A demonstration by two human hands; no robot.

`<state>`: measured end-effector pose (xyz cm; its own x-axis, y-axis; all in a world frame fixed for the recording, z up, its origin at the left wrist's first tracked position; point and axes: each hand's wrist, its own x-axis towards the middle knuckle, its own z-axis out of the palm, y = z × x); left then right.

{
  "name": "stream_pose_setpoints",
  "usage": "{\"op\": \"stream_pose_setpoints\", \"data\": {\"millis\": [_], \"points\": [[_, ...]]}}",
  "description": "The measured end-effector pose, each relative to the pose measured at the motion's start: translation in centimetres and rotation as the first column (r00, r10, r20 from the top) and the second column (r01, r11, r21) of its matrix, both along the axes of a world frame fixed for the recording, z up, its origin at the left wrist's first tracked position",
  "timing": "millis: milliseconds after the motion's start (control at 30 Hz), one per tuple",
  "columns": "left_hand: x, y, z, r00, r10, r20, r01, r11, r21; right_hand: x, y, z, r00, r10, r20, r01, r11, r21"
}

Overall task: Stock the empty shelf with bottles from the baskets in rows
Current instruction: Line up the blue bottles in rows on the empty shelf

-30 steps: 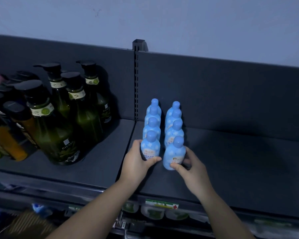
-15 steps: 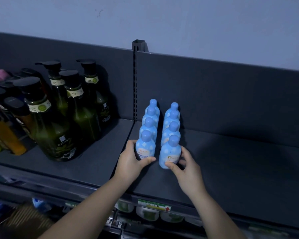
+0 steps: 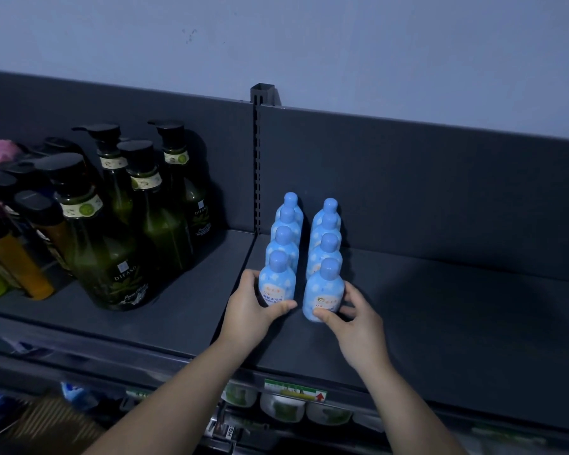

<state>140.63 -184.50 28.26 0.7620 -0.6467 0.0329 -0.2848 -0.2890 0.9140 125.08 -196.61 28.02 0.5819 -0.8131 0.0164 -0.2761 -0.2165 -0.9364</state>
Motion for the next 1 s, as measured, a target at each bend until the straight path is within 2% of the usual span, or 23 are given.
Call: {"op": "stream_pose_setpoints", "data": {"millis": [267, 400, 600, 733, 833, 900, 1000], "points": [[-0.1, 0.1, -0.1, 0.999, -0.015, -0.045, 0.014, 1.0, -0.019, 0.2, 0.1, -0.1, 0.999, -0.012, -0.036, 0.013, 1.0, 0.013], [0.4, -0.1, -0.1, 0.996, -0.052, -0.077, 0.051, 0.999, -0.01, 0.3, -0.2, 0.1, 0.994, -0.029, -0.104, 0.031, 0.999, 0.019], [1.1, 1.1, -0.7, 0.989, -0.025, -0.144, 0.025, 1.0, -0.002, -0.4, 0.3, 0.0, 0.976, -0.019, -0.216, 0.02, 1.0, 0.002], [0.8, 2.4, 0.3, 0.995, -0.03, -0.093, 0.034, 0.999, 0.035, -2.5, 0.7, 0.1, 0.953, -0.005, -0.301, 0.009, 1.0, 0.012], [0.5, 4.2, 1.0, 0.999, 0.026, -0.025, -0.025, 0.999, 0.041, -3.5, 1.9, 1.2, 0.912, 0.033, -0.408, -0.063, 0.996, -0.059], [0.0, 5.4, 1.5, 0.998, 0.037, 0.043, -0.04, 0.996, 0.074, -4.0, 2.9, 2.2, 0.864, 0.046, -0.502, -0.135, 0.981, -0.142], [-1.2, 7.4, 2.2, 0.968, 0.029, 0.249, -0.085, 0.972, 0.218, -4.5, 4.9, 4.1, 0.744, 0.027, -0.668, -0.291, 0.912, -0.288]]}}
